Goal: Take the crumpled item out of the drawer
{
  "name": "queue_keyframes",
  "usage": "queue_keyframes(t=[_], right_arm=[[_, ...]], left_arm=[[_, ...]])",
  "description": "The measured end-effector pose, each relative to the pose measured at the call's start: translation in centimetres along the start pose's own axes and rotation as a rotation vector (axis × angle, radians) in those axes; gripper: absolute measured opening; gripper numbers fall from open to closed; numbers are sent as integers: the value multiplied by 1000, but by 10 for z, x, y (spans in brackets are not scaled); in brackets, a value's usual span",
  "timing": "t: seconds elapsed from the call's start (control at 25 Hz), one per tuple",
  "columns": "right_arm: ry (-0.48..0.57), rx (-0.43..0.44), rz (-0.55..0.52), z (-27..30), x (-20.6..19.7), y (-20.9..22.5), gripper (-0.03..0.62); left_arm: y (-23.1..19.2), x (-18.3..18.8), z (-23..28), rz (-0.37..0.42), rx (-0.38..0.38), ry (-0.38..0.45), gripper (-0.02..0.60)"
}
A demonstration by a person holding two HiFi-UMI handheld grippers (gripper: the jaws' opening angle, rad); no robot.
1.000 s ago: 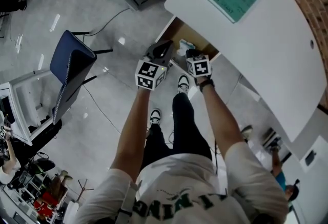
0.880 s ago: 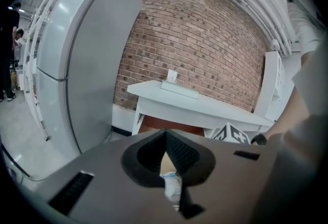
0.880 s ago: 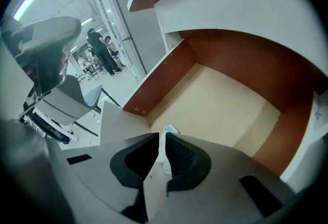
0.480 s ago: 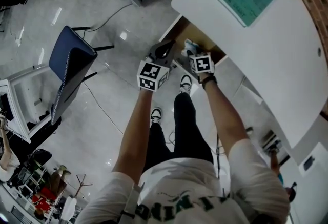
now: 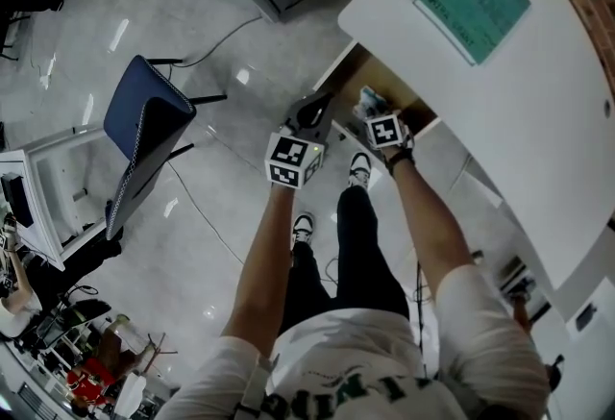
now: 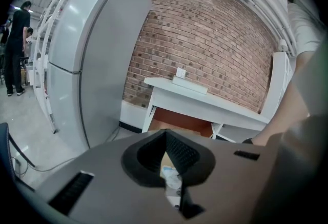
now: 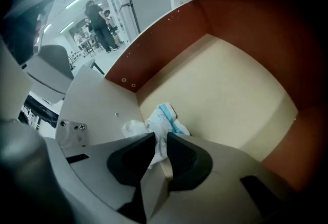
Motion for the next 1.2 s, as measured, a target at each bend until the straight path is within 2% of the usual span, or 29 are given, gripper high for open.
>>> queue_keyframes(t=[0.2, 0.36, 0.56, 0.8, 1.0, 1.2], right_arm=[[24, -16, 2, -13, 0, 4, 35], [41, -19, 28, -29, -1, 3, 32], [110, -24, 40, -61, 1, -6, 31], [149, -29, 117, -106, -14, -21, 29], [225, -108, 125, -155, -25, -32, 29], [334, -143, 186, -207, -32, -43, 29]], left_arm=[[2, 2, -9, 0, 6, -3, -6], [9, 9, -13, 7, -3, 9, -6], [23, 19, -29, 20, -18, 21, -6], [48, 33, -51, 65, -45, 30, -6], [72, 44, -80, 88, -72, 51, -6], [93, 53, -113, 123, -86, 54, -6]])
Point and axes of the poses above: the fingertips, and each gripper's own axes: z forward along the fingers, y to its right, x out of its top, the point moved 7 cm from there along -z, backward along the fingers, and after that the axes turned 7 degrees about -z, right-handed, at the moved point
